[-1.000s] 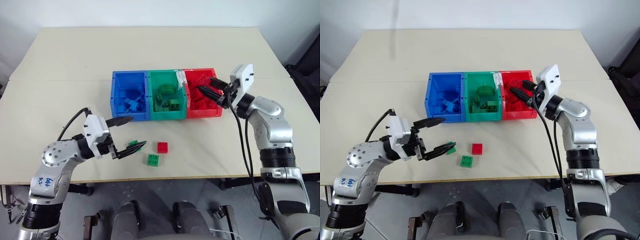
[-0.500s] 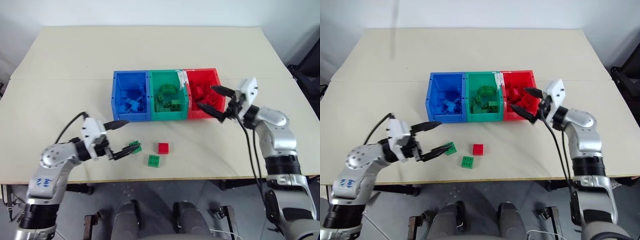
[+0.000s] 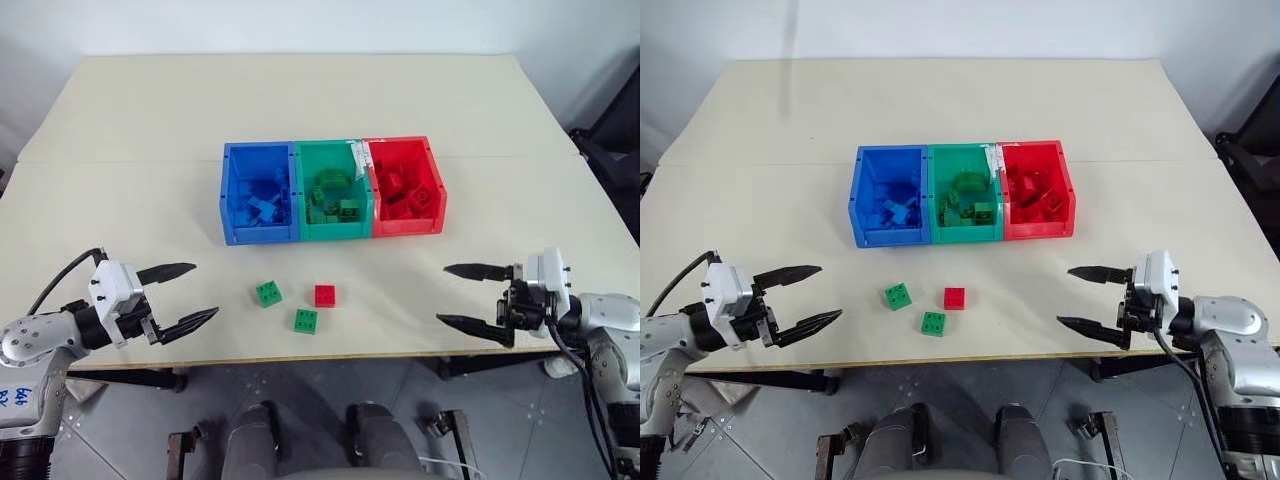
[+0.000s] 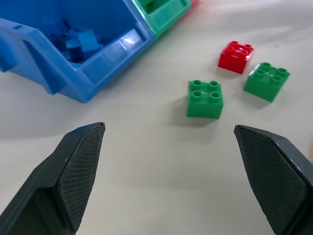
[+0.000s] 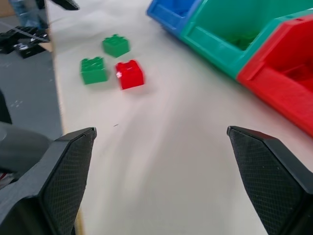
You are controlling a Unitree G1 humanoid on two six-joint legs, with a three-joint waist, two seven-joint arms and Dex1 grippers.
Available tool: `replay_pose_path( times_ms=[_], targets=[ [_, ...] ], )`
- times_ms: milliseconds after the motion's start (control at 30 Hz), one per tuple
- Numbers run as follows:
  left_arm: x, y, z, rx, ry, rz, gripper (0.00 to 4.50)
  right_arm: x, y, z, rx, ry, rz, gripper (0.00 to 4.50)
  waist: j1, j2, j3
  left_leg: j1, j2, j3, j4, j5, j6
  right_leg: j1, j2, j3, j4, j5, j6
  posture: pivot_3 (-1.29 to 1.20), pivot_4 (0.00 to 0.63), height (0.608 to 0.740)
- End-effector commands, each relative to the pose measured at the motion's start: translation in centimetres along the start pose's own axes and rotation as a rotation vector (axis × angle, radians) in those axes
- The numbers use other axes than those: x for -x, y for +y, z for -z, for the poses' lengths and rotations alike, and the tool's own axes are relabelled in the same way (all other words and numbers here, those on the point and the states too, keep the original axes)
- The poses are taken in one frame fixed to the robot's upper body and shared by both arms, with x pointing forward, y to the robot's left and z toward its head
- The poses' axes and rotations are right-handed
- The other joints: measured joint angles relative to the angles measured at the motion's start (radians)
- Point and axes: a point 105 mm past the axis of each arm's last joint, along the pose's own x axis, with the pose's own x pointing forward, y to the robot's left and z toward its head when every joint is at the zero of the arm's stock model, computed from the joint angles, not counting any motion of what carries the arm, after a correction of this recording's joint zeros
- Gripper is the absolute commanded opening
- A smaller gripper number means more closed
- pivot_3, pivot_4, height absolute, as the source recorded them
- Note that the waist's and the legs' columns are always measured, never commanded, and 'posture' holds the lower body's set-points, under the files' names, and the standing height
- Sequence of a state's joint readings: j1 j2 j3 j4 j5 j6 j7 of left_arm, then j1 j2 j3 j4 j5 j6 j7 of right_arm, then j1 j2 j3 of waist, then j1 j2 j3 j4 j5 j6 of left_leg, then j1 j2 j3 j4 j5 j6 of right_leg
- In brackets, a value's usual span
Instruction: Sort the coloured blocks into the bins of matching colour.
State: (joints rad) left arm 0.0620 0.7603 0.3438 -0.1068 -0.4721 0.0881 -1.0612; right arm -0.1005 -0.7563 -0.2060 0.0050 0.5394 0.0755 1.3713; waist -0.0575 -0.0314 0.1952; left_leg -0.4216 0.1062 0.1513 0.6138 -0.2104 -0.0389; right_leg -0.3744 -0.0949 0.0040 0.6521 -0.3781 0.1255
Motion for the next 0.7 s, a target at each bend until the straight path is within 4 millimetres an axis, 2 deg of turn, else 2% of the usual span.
replay_pose_path(
  times_ms=[33, 167, 333, 533, 700],
  targets=[
    [0.4, -0.2, -0.8, -0.031, -0.009, 0.008, 4.5, 0.0, 0.1, -1.2, 0.062, -0.028, -0.008, 4.48, 0.0, 0.0, 0.0, 0.0, 0.0, 0.0, 0.0, 0.0, 0.0, 0.0, 0.0, 0.0, 0.0, 0.0, 0.0, 0.0, 0.15, 0.74],
    [0.0, -0.9, -1.1, -0.044, -0.015, 0.04, 4.5, -0.3, -0.1, -1.3, 0.068, -0.033, -0.003, 4.48, 0.002, 0.0, 0.0, 0.0, 0.0, 0.0, 0.0, 0.0, 0.0, 0.0, 0.0, 0.0, 0.0, 0.0, 0.0, 0.0, 0.15, 0.74],
    [-2.3, -2.7, -2.8, -0.07, -0.046, 0.137, 4.5, -0.1, 0.1, -1.3, 0.065, -0.023, -0.009, 4.48, 0.006, 0.0, 0.0, 0.0, -0.001, 0.0, 0.0, 0.0, 0.0, 0.0, -0.001, 0.0, 0.0, 0.0, 0.0, 0.0, 0.15, 0.74],
    [-7.1, -4.6, -4.6, -0.08, 0.01, 0.237, 4.5, 0.6, 0.1, -1.7, 0.074, -0.011, 0.02, 4.48, 0.016, 0.0, 0.0, 0.0, -0.001, -0.001, 0.002, 0.0, 0.0, 0.001, 0.0, 0.001, 0.001, 0.0, 0.0, 0.0, 0.15, 0.74],
    [-13.5, -5.8, -6.4, -0.137, 0.091, 0.294, 4.5, 0.9, 1.1, -1.6, 0.059, -0.008, 0.066, 4.48, 0.036, 0.0, 0.0, 0.0, -0.002, -0.003, 0.005, 0.002, -0.003, 0.003, 0.001, 0.001, 0.001, 0.0, 0.001, 0.0, 0.15, 0.74]
  ],
)
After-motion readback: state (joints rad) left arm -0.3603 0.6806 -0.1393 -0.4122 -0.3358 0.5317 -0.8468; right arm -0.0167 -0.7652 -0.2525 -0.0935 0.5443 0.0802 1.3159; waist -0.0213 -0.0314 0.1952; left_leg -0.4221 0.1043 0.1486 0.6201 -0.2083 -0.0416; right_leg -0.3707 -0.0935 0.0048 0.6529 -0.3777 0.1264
